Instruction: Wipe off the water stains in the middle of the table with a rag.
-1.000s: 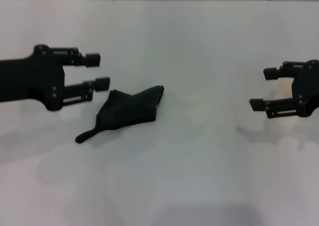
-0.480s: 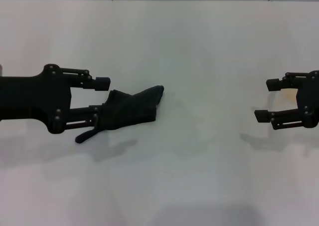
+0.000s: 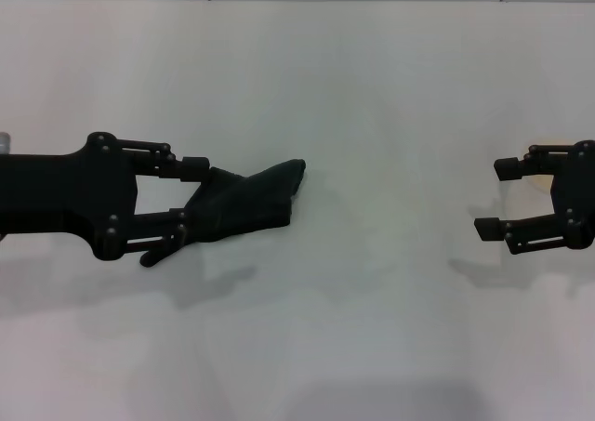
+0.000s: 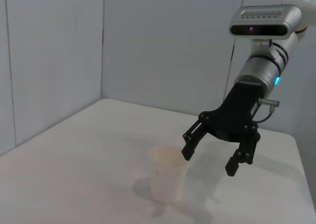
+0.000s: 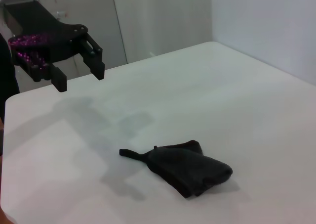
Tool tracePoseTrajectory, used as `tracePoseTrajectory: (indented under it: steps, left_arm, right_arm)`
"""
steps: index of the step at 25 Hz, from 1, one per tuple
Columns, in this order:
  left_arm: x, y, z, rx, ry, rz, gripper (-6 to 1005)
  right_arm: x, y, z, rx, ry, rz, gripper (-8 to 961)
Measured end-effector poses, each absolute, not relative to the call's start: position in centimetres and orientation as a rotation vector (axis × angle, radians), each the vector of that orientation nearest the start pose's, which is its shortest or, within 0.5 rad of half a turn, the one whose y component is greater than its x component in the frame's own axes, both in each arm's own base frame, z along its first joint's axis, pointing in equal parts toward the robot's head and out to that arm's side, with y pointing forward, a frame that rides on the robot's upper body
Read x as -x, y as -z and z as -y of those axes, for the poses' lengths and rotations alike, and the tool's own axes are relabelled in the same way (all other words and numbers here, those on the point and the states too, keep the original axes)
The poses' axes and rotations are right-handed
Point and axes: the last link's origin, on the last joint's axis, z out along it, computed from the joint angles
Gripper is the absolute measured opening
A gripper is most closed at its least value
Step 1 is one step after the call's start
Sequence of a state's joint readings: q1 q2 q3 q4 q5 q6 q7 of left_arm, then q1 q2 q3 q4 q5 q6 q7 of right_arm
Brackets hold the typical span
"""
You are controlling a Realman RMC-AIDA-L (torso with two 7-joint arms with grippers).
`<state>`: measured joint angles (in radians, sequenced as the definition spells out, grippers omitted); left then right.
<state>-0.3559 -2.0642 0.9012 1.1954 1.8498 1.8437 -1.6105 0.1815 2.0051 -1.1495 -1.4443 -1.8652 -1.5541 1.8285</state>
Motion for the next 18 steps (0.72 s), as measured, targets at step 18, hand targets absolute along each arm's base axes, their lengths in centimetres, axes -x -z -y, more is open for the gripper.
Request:
tracePoseTrajectory:
  steps: [18]
  left_arm:
    - [21.68,-5.86,-29.2,2.924,0.647,0.336,516]
  right_arm:
    - [-22.81,-6.67,-28.89,2.766,-0.334,-0.486,841]
